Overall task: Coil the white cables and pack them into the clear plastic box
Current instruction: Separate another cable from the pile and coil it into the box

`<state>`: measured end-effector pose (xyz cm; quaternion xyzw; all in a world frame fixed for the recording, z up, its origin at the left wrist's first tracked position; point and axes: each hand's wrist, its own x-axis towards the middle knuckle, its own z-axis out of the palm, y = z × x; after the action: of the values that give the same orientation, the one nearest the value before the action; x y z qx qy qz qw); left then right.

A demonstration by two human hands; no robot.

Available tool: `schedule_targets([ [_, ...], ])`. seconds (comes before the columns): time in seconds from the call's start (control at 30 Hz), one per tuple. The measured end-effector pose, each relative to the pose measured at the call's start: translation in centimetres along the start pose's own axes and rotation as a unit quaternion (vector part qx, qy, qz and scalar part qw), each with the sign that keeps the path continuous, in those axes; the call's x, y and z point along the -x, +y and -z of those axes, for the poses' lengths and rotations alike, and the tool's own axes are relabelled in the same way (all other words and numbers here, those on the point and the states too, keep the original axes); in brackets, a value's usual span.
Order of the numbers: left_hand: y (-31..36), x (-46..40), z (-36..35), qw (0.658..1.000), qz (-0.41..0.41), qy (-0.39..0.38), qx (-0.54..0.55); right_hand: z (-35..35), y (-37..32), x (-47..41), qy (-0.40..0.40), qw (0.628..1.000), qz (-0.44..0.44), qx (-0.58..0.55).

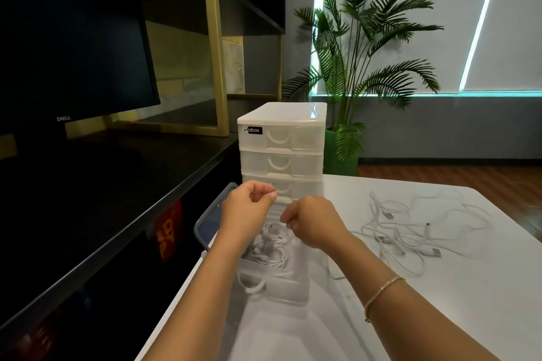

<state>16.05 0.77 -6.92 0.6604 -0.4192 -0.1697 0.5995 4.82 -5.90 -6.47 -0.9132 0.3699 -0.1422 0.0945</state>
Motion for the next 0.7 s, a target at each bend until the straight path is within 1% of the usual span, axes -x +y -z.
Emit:
schedule_targets([
  [0.23, 1.6, 1.1, -2.2, 1.000, -0.003, -0.029, 0.009, 3.0, 2.3, 2.0, 0.079, 0.991, -0.050, -0.093],
  [0.43, 3.4, 2.5, -5.3, 0.999, -0.011, -0.050, 0.020, 5.3, 6.3, 4.7, 0.118, 0.980, -0.104, -0.125],
  [0.53, 3.8, 3.3, -7.4, 0.998, -0.001, -0.063, 0.011, 5.1, 8.7, 6.4, 0.139, 0.971, -0.139, -0.136],
  [0.7, 4.0, 4.6, -11.3, 0.993, 0.024, -0.114, -0.037, 3.8, 12.7, 9.2, 0.163, 0.950, -0.218, -0.151],
])
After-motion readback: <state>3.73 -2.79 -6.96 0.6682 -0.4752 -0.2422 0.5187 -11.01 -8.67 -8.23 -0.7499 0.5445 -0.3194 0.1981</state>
